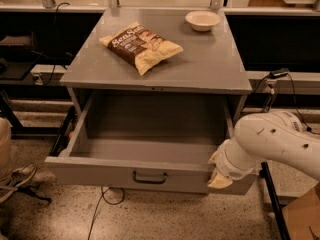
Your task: Open top drawer
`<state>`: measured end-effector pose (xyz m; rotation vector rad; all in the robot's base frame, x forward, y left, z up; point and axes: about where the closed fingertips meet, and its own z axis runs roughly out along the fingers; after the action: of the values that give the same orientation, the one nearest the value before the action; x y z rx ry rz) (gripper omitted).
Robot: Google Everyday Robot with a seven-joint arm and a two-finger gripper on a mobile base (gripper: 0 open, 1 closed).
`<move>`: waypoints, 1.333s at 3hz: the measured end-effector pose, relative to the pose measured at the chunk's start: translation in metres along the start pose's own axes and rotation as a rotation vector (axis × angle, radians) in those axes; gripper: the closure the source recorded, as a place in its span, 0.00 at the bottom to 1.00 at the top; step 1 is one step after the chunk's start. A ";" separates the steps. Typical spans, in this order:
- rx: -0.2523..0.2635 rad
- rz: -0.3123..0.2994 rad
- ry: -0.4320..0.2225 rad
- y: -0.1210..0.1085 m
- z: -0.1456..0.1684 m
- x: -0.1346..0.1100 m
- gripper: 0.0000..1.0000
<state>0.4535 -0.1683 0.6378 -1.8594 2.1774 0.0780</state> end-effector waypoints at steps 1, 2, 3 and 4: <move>0.001 -0.002 0.001 0.000 -0.001 0.000 0.19; 0.001 -0.003 0.002 0.001 -0.001 -0.001 0.00; 0.008 -0.034 -0.048 0.002 -0.010 0.000 0.00; 0.088 -0.069 -0.096 -0.004 -0.069 0.015 0.00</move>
Offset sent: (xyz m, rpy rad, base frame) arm -0.0003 0.0001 0.0004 -0.0010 -0.0005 0.0008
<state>0.4436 -0.1983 0.7008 -1.8413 2.0185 0.0556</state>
